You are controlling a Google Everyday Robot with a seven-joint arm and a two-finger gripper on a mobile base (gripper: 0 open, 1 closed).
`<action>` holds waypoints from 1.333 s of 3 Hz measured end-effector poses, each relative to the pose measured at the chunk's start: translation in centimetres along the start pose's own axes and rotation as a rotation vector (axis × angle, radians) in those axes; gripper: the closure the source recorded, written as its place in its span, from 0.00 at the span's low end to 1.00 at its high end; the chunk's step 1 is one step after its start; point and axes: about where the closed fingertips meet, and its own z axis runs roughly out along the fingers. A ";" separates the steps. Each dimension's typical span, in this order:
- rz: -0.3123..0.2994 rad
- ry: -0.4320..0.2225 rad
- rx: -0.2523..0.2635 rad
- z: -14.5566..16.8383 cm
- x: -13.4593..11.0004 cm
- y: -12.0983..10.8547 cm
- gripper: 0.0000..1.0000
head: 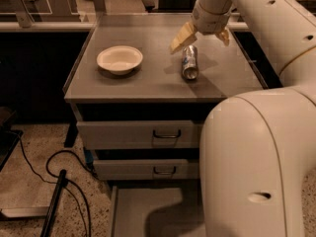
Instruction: Place redbull can into bottom drawer
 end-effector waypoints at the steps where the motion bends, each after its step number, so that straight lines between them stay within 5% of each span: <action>1: 0.001 0.022 0.007 1.5 -0.7 0.0 0.00; 4: 0.000 0.111 0.008 6.8 -0.5 0.3 0.00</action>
Offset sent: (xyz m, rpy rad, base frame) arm 0.0213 0.0161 -0.0348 -0.0436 0.0958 0.0098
